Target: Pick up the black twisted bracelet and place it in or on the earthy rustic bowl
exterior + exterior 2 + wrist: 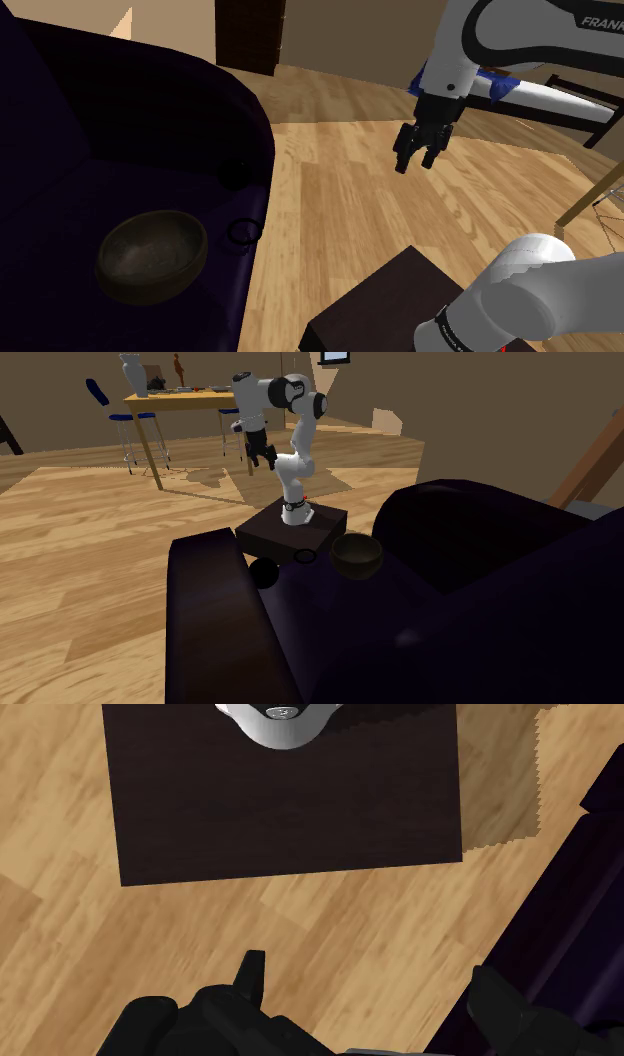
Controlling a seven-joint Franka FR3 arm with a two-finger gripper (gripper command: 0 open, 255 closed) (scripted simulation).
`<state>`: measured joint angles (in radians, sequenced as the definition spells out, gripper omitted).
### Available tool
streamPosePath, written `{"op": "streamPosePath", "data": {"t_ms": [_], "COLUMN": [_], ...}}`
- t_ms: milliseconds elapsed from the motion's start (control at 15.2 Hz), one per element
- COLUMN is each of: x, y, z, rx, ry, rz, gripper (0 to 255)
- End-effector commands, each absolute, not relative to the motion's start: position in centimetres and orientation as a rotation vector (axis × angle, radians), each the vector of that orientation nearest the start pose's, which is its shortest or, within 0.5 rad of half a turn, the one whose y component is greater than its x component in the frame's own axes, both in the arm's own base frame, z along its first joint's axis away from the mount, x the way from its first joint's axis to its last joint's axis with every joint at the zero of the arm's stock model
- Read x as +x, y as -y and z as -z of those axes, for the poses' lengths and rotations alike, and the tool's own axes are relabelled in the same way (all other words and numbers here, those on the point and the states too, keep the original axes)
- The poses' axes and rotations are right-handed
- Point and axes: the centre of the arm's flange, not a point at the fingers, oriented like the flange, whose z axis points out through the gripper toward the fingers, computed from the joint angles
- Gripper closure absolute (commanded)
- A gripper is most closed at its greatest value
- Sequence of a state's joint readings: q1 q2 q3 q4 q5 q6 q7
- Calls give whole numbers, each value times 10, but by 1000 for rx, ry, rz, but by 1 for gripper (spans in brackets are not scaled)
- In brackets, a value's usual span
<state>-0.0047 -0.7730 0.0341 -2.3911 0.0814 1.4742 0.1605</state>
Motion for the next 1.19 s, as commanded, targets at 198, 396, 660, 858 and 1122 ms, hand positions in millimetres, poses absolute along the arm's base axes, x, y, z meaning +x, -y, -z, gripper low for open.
{"op": "streamPosePath", "data": {"t_ms": [198,396,660,858,1122], "x": [319,341,369,390,417], "y": [-46,-71,-105,-131,-167], "z": [-541,-520,-492,-471,-444], "rx": [-3080,-3079,-3077,-3075,-3072], "ry": [-195,-174,-146,-125,-96], "rz": [-229,-228,-226,-225,-223], "gripper": [0,0,0,0,0]}}
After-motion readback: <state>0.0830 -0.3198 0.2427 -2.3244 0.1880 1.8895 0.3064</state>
